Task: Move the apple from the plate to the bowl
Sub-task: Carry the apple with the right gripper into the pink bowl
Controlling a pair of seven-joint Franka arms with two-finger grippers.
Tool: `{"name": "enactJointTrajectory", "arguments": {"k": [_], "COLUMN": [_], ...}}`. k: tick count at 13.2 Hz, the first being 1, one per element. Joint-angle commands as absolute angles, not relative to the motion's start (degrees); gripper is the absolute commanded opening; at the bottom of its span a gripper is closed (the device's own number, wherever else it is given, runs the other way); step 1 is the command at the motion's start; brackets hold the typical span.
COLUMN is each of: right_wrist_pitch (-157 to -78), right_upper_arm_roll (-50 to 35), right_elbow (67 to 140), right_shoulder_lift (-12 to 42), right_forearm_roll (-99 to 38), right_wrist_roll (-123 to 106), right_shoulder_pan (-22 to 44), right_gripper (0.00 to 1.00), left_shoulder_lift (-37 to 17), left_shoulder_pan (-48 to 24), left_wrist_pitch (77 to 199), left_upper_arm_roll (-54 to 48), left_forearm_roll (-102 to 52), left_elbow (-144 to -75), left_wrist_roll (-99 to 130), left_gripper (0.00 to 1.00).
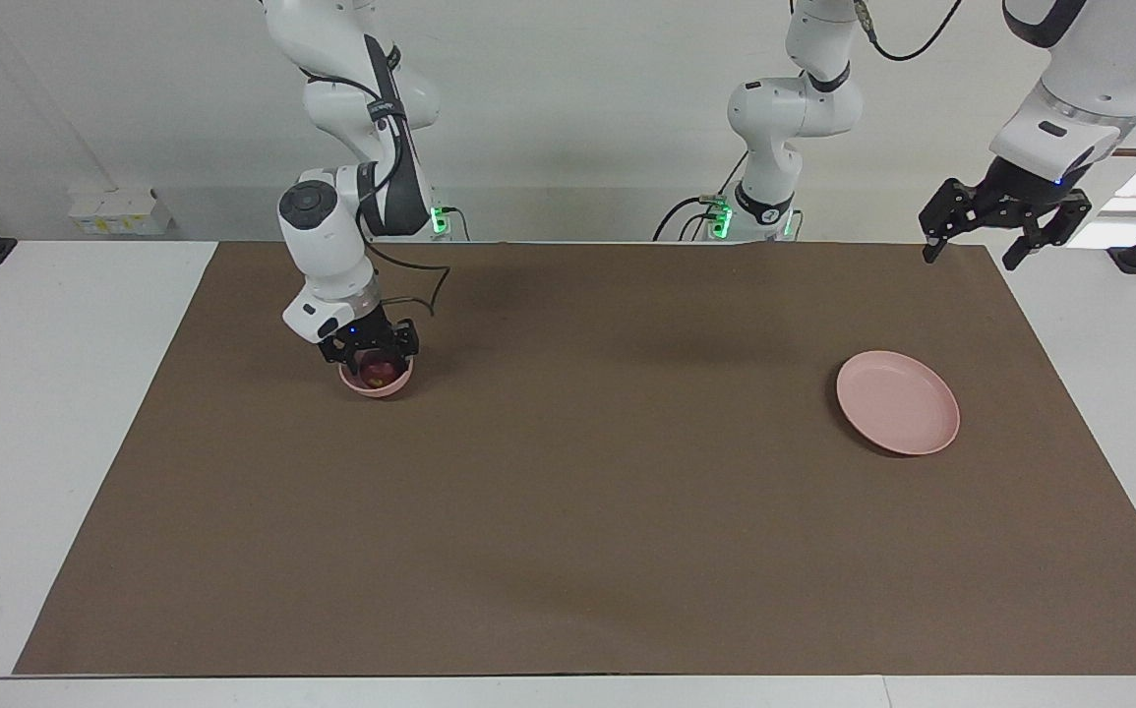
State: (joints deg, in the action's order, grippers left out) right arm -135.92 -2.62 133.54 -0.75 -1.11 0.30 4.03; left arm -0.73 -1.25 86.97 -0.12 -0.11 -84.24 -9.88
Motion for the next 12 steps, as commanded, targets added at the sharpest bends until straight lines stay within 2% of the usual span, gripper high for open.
{"name": "enactJointTrajectory", "arguments": {"k": [1,5,10,12], "right_wrist_pitch": [-130.20,-119.65,-99.27,-93.46], "right_upper_arm_roll": [-2.72,-2.02,-2.20,-2.02], "right_elbow": [127.47,116.57,99.00,94.07], "right_shoulder_lift": [-1.23,-0.97,-0.62,-0.62], "right_forearm_roll": [-0.26,0.61,1.32,0.97], "right_wrist_roll": [1.41,1.58,4.04,5.27], "right_shoulder_pan": [3.69,2.55,0.35,0.18], "right_gripper": [1.00,1.00,1.00,1.00], "left_shoulder_lift": [0.00,0.00,0.00,0.00], "left_shoulder_pan": [-1.58,-1.58,-1.58,-1.58], "left_wrist_pitch": [86.22,86.13,86.13,86.13], "left_upper_arm_roll": [0.26,0.18,0.26,0.26], "left_forearm_roll": [0.35,0.35,0.35,0.35], "left_elbow": [-84.55,-84.55,-84.55,-84.55], "left_wrist_roll": [-10.02,-10.02,-10.02,-10.02], "left_gripper": [1.00,1.00,1.00,1.00]}}
